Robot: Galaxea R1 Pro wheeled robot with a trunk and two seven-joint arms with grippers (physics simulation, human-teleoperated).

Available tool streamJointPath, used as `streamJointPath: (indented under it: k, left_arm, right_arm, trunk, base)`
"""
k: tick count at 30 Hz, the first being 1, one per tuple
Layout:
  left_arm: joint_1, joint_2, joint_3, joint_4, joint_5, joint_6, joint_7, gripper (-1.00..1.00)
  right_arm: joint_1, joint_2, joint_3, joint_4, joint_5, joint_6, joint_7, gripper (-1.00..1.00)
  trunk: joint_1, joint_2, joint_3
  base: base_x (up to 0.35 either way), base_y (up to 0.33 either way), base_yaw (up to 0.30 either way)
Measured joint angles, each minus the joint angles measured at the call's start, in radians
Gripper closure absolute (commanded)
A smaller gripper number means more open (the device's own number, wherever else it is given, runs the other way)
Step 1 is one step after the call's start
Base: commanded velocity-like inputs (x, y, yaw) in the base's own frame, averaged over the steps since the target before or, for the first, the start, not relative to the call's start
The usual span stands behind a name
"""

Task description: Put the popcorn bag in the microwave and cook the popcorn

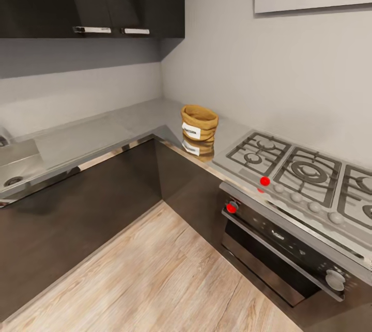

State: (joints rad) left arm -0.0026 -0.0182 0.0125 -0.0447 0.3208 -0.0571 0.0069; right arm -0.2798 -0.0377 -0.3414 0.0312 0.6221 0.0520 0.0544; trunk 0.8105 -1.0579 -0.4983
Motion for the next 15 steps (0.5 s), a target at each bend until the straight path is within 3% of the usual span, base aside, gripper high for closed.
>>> streamJointPath:
  k: [15]
  left_arm:
    - [0.000,0.000,-0.001,0.000,0.001,0.000,0.000,-1.00]
  right_arm:
    - [0.000,-0.005,0.000,0.000,0.000,-0.026,-0.001,-1.00]
  trunk:
    - [-0.058,0.105,0.047]
  base:
    - [0.000,0.000,0.000]
